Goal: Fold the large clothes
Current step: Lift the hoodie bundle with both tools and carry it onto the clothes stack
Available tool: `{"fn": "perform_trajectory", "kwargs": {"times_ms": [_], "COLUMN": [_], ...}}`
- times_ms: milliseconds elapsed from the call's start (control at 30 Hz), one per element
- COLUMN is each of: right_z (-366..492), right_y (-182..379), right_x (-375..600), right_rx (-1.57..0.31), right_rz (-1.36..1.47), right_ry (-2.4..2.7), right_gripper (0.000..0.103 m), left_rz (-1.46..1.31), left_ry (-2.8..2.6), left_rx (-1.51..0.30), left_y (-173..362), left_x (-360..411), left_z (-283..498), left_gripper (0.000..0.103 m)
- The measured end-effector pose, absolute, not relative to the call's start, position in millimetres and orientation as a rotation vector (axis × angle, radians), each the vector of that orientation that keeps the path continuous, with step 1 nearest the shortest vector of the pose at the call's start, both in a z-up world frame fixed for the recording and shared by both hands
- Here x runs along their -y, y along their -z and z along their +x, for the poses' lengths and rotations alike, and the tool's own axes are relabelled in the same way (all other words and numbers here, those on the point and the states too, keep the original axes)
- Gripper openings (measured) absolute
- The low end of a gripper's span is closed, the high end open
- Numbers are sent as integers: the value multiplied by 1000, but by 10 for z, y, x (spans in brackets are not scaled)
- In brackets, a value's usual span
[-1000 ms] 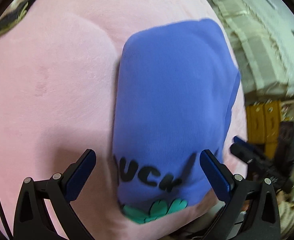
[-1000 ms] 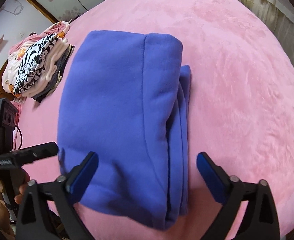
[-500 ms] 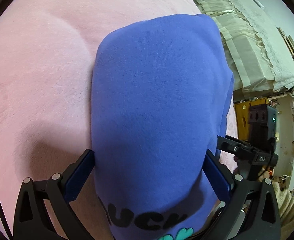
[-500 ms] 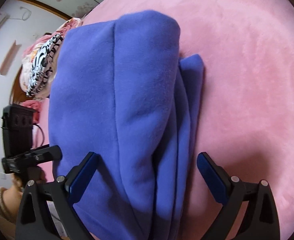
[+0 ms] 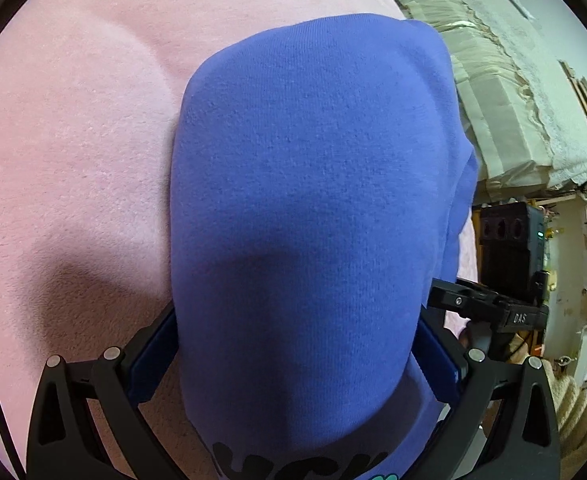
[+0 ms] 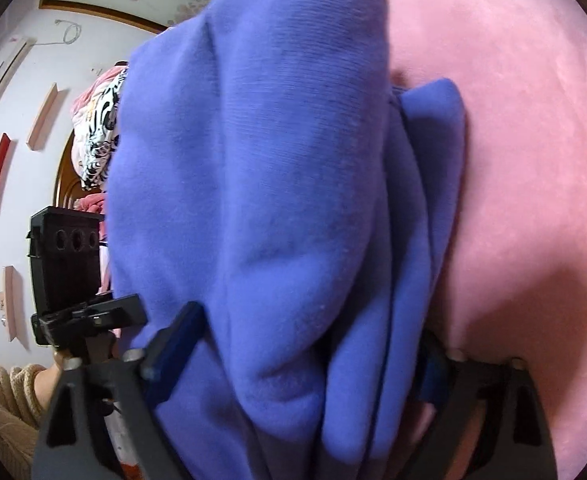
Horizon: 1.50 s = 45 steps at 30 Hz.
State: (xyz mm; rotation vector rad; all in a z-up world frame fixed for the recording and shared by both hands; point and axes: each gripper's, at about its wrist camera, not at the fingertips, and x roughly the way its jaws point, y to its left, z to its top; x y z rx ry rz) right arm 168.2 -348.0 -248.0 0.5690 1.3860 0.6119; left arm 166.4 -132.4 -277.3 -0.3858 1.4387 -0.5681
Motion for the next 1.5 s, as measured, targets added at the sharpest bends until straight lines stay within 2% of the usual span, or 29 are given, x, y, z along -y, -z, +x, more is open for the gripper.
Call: {"fn": "perform_trajectory", "kwargs": {"times_ms": [67, 167, 267, 533, 800, 1067, 1300, 1500], "right_z": [1666, 1628, 1598, 1465, 1339, 1523, 1731, 2141], "right_y": [2413, 2316, 2218, 1742, 894, 343, 85, 10], "right_x": [3478, 3489, 3500, 3406, 3049, 2315, 1464, 642], "right_rx": [-1383, -1379, -1375, -1343, -1244, -1176, -1166, -1144], "right_rz": [577, 579, 589, 629, 621, 577, 552, 552], "right_ry": [-615, -603, -587, -578, -670, -772, -800, -801], "right_gripper": [67, 56, 50, 48, 48, 48, 48, 48], "left_rz": [-362, -333, -332, -298, -264, -292, -332, -347], "left_ry": [547, 525, 513, 475, 419, 356, 360, 355], "left_rx": [-1434, -1425, -1424, -1380, -1299, -1193, -1159, -1139], "left_y": [2707, 2620, 2500, 1789, 770, 156, 29, -19], "left_x": [1390, 1448, 1502, 1435, 1195, 288, -798, -1744], "left_z": [1656, 1638, 1638, 1620, 1468, 1475, 1563, 2165], "left_gripper": [103, 100, 97, 96, 96, 96, 96, 96]}}
